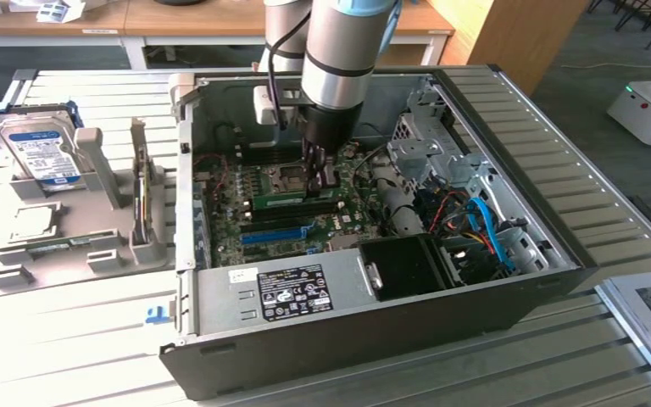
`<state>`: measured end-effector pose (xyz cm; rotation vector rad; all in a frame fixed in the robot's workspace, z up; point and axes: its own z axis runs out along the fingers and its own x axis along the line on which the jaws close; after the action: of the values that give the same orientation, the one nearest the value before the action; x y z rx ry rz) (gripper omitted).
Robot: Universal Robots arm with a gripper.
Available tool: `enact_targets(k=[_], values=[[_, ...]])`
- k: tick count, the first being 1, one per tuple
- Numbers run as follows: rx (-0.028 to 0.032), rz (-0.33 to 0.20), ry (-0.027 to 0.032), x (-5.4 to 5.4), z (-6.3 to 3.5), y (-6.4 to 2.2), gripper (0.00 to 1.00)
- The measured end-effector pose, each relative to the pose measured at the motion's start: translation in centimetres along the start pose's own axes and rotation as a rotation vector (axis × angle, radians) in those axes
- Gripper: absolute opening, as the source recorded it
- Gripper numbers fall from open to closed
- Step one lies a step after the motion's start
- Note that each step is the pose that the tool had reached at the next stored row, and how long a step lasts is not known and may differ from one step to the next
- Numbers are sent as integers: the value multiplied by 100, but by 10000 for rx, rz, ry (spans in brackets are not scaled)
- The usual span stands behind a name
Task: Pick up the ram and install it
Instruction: 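Insert the ram into the slot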
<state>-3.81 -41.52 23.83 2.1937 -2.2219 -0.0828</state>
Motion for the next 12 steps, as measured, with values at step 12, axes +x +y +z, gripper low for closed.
enact_targets(k=[12], values=[[1,11,0,0,5,18,12]])
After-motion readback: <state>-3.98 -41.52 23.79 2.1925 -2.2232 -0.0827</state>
